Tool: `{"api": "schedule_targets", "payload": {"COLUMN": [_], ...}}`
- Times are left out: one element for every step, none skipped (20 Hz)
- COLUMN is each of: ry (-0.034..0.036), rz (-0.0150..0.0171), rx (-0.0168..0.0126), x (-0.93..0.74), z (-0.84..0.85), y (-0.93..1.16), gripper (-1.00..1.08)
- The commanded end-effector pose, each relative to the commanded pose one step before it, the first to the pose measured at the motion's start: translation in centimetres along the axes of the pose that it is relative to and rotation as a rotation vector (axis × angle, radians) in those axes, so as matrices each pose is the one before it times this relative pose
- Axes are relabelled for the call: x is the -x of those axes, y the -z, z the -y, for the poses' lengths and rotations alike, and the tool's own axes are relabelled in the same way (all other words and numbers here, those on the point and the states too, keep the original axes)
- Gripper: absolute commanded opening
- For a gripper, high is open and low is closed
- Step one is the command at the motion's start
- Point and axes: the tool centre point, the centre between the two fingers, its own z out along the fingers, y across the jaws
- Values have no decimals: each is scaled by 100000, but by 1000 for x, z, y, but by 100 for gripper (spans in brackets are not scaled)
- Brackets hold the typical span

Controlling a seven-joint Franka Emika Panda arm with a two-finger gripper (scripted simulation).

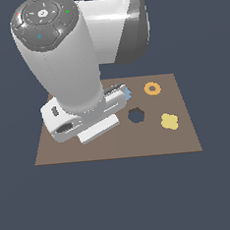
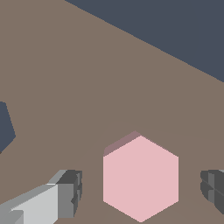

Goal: Insert a designated object into the corresponding slot on a board.

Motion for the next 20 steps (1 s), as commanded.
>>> {"api": "schedule_targets", "payload": {"ry": [-1, 0, 0, 0, 0, 0, -9, 0, 0, 0, 0, 0, 0, 0, 0, 0, 0, 0, 0, 0], "rz": [29, 0, 0, 0, 0, 0, -59, 0, 0, 0, 0, 0, 0, 0, 0, 0, 0, 0, 0, 0], "rx": [-10, 0, 0, 0, 0, 0, 34, 0, 0, 0, 0, 0, 0, 0, 0, 0, 0, 0, 0, 0], "x": [5, -3, -4, -5, -4, -2, 5, 1, 1, 0, 0, 0, 0, 0, 0, 0, 0, 0, 0, 0], "z": [1, 1, 2, 4, 6, 7, 3, 5, 3, 1, 0, 0, 0, 0, 0, 0, 0, 0, 0, 0], "y": [-57, -119, -199, -278, -358, -358, -233, -199, -120, -40, 0, 0, 0, 0, 0, 0, 0, 0, 0, 0], "gripper": [100, 100, 100, 100, 100, 100, 100, 100, 100, 100, -100, -100, -100, -100, -100, -100, -100, -100, -100, -100]}}
